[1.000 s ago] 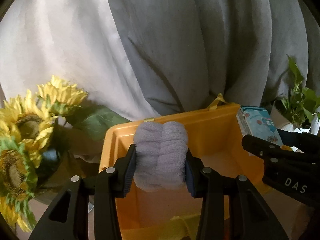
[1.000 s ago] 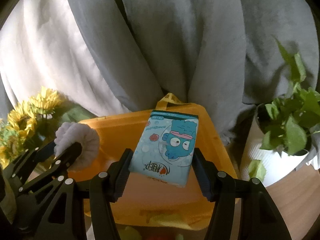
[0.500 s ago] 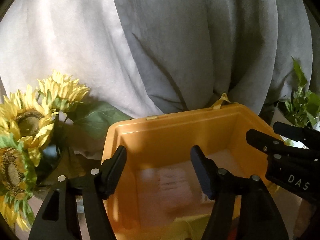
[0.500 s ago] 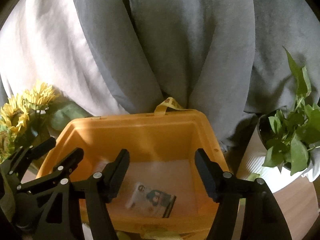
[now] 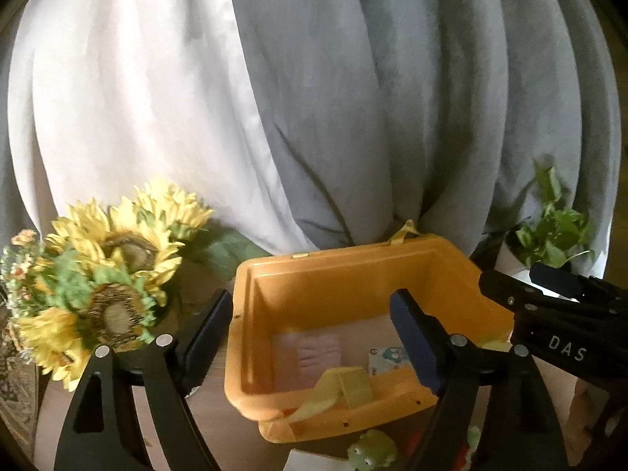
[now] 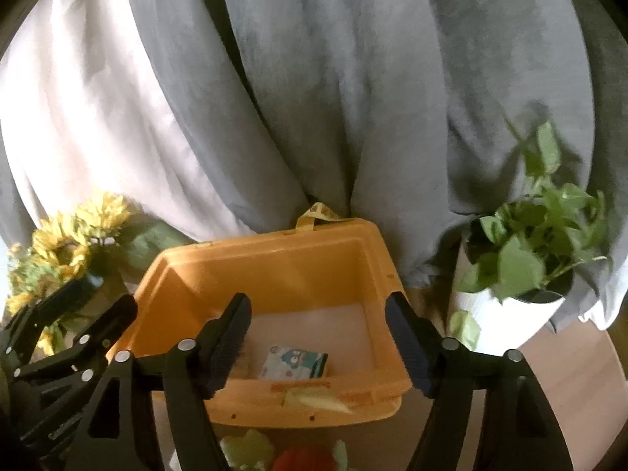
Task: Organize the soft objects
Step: 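Withdraw both tools from the crate toward the remaining plush toys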
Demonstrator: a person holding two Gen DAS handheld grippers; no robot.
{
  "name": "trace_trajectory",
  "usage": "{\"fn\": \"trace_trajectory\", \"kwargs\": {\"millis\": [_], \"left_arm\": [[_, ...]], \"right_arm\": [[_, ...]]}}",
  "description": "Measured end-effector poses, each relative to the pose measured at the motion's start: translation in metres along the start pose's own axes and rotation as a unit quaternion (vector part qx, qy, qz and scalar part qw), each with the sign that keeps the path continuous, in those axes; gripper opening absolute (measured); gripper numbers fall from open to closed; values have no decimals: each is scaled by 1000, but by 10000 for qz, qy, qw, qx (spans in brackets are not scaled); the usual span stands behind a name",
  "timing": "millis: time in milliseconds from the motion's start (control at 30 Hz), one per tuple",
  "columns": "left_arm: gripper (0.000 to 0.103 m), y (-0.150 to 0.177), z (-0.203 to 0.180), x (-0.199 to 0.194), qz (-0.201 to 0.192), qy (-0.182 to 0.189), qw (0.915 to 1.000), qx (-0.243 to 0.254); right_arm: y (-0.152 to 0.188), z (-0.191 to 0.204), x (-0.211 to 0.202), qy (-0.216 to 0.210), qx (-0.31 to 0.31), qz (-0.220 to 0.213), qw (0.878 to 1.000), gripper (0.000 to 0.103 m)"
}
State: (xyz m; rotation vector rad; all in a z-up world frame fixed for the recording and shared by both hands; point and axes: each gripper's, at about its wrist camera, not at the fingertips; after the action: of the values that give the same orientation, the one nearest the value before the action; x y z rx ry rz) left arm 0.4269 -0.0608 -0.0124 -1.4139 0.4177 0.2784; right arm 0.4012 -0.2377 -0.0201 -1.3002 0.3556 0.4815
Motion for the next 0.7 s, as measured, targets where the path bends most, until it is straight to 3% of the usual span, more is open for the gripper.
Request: {"fn": "trace_trajectory", "kwargs": {"millis": [467,700], "left_arm": [[82,17,5,-80,-66,-285,9996,17],[82,33,3,-105,-58,-228,9996,130]], "right_arm": [[23,14,-68,-82,-83,-178,9998,76],[45,14,-94,3,-33,-138,9999,76]]}}
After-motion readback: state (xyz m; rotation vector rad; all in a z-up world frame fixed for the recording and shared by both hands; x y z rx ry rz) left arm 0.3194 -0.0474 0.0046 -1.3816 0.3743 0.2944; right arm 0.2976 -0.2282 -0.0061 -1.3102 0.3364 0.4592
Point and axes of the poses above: each gripper's, at about its wrist camera, not at the fingertips, and x roughly the way its jaws point, z to its left, y to its underside, and after that the axes turned 10 degrees about -y, right-handed
